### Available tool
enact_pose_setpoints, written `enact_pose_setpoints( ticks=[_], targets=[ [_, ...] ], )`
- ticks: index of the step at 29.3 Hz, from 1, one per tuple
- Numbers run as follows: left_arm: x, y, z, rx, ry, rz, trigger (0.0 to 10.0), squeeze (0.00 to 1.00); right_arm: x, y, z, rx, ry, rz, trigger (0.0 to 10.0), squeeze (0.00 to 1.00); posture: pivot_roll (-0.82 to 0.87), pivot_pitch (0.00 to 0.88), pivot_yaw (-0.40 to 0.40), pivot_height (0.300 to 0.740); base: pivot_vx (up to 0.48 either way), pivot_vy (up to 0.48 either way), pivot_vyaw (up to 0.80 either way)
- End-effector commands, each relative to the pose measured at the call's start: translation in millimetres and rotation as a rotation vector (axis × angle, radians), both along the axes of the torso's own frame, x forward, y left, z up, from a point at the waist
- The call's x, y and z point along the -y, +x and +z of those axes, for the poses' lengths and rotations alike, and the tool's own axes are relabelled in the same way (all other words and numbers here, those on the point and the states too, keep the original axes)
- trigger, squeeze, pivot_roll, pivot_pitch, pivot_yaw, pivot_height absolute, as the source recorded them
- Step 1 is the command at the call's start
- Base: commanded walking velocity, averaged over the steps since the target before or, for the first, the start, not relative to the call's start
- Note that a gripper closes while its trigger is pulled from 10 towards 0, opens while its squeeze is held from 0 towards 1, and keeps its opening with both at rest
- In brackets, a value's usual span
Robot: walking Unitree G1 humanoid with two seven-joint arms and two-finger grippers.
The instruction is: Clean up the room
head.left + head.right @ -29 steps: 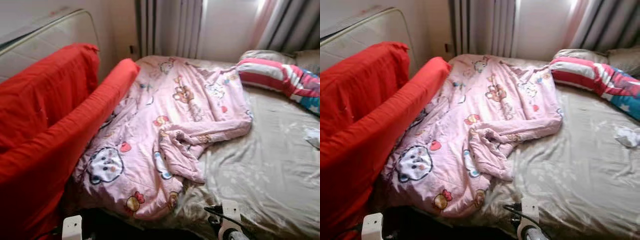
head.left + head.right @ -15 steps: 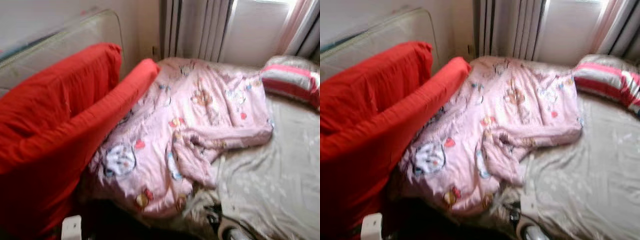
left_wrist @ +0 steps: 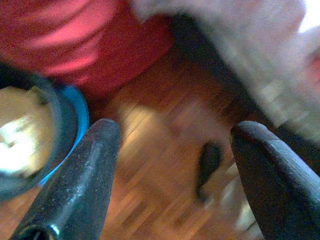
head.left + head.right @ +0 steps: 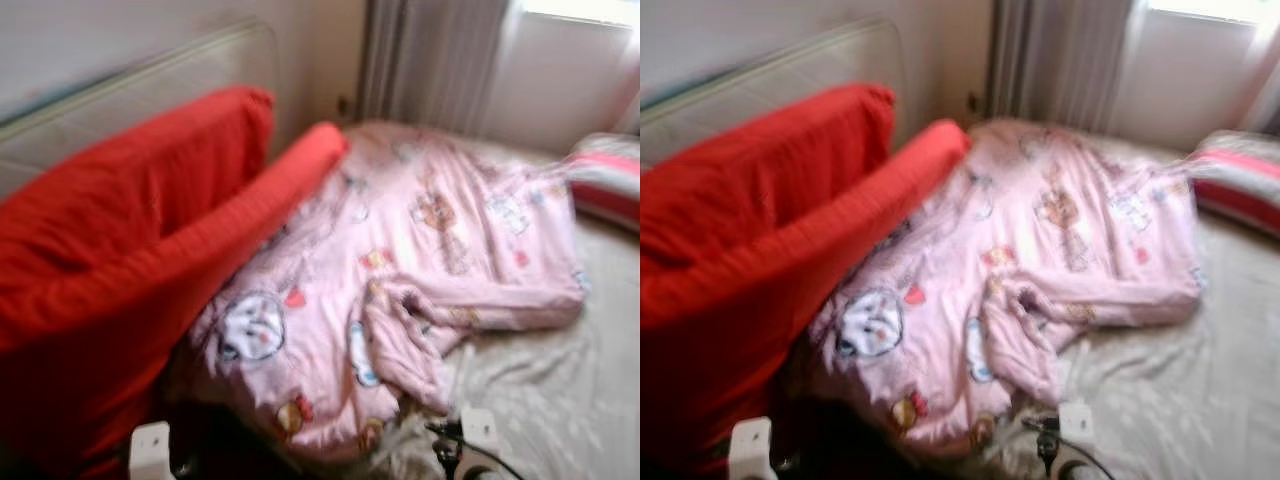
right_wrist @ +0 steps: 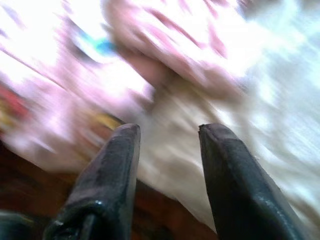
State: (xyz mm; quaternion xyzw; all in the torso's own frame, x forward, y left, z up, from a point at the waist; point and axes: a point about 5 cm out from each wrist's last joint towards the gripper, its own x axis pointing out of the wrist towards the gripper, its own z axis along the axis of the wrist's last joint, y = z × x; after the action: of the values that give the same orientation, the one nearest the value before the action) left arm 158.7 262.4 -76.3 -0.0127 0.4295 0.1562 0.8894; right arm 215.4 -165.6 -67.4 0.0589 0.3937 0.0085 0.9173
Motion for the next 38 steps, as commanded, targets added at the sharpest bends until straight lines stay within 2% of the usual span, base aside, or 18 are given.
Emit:
enact_pose_setpoints(
  ticks=[1,7,11,12,13,14,15,16,17,18,21,22,26,28,31,34,38],
  targets=[
    [9.1,13.8,3.5,0.038,-0.011,-0.031,10.0,0.0,11.7,-12.4,-6.3,-0.04,-0.019,-0.026,10.0,0.0,0.11,0.0,-0.014,0.74,0.255,0.0,0.0],
    [9.2,14.0,4.4,0.061,-0.012,-0.032,10.0,0.0,10.4,-0.6,1.5,0.023,-0.005,0.011,10.0,0.0,0.1,0.0,-0.011,0.74,0.0,0.0,0.0],
    [8.7,13.7,5.3,0.09,-0.009,-0.011,10.0,0.0,11.0,6.3,6.4,0.062,-0.03,0.039,10.0,0.0,0.1,0.0,-0.01,0.74,0.0,0.0,0.0],
    [8.4,14.2,6.1,0.107,-0.008,-0.005,10.0,0.0,9.7,12.4,10.5,0.089,-0.03,0.039,10.0,0.0,0.1,0.0,-0.011,0.74,0.0,0.0,0.0],
    [8.6,15.6,8.2,0.153,-0.015,0.012,10.0,0.0,8.0,26.2,20.9,0.163,-0.024,0.034,10.0,0.0,0.11,0.0,-0.015,0.74,0.0,0.0,0.0],
    [8.7,16.2,9.0,0.169,-0.017,0.016,10.0,0.0,7.6,30.7,24.6,0.189,-0.022,0.033,10.0,0.0,0.11,0.0,-0.015,0.74,0.0,0.0,0.0],
    [8.5,44.4,26.9,0.3,-0.001,-0.002,10.0,0.0,6.2,39.6,32.7,0.247,-0.023,0.047,10.0,0.0,0.11,0.0,-0.017,0.74,0.0,0.0,0.0],
    [9.3,66.6,43.3,0.405,0.011,-0.019,10.0,0.0,5.3,44.3,37.4,0.281,-0.023,0.057,10.0,0.0,0.11,0.0,-0.018,0.74,0.0,0.0,0.0],
    [9.3,66.6,43.3,0.405,0.011,-0.019,10.0,0.0,5.3,44.3,37.4,0.281,-0.023,0.057,10.0,0.0,0.11,0.0,-0.018,0.74,0.0,0.0,0.0],
    [11.4,81.2,57.1,0.485,0.047,-0.081,10.0,0.0,4.1,50.3,43.9,0.33,-0.024,0.072,10.0,0.0,0.11,0.0,-0.022,0.74,0.0,0.0,0.0],
    [15.4,95.2,75.6,0.604,0.097,-0.16,10.0,0.0,2.6,54.9,51.3,0.398,-0.042,0.104,10.0,0.0,0.12,0.0,-0.032,0.74,0.0,0.0,0.0],
    [14.0,99.4,86.7,0.678,0.123,-0.179,10.0,0.0,4.2,55.4,54.2,0.433,-0.052,0.104,10.0,0.0,0.12,0.0,-0.034,0.74,0.0,0.0,0.0],
    [14.6,98.2,104.2,0.816,0.152,-0.203,10.0,0.0,10.8,53.9,58.9,0.501,-0.065,0.077,10.0,0.0,0.11,0.0,-0.036,0.74,0.0,0.0,0.0],
    [15.2,98.0,104.6,0.819,0.153,-0.205,10.0,0.0,11.0,53.8,59.0,0.503,-0.064,0.076,10.0,0.0,0.11,0.0,-0.036,0.74,0.0,0.0,0.0],
    [26.2,90.0,108.2,0.866,0.151,-0.217,10.0,0.0,14.9,47.5,55.3,0.498,-0.056,0.045,10.0,0.0,0.11,0.014,-0.045,0.74,0.0,0.0,0.0],
    [27.5,84.4,102.1,0.841,0.142,-0.188,10.0,0.0,15.4,41.7,47.8,0.446,-0.056,0.048,10.0,0.0,0.1,0.027,-0.054,0.74,0.0,0.0,0.0],
    [28.1,85.6,103.2,0.844,0.138,-0.184,10.0,0.0,13.8,41.7,44.9,0.406,-0.075,0.079,10.0,0.0,0.11,0.032,-0.056,0.74,0.0,0.0,0.0]
  ],
)
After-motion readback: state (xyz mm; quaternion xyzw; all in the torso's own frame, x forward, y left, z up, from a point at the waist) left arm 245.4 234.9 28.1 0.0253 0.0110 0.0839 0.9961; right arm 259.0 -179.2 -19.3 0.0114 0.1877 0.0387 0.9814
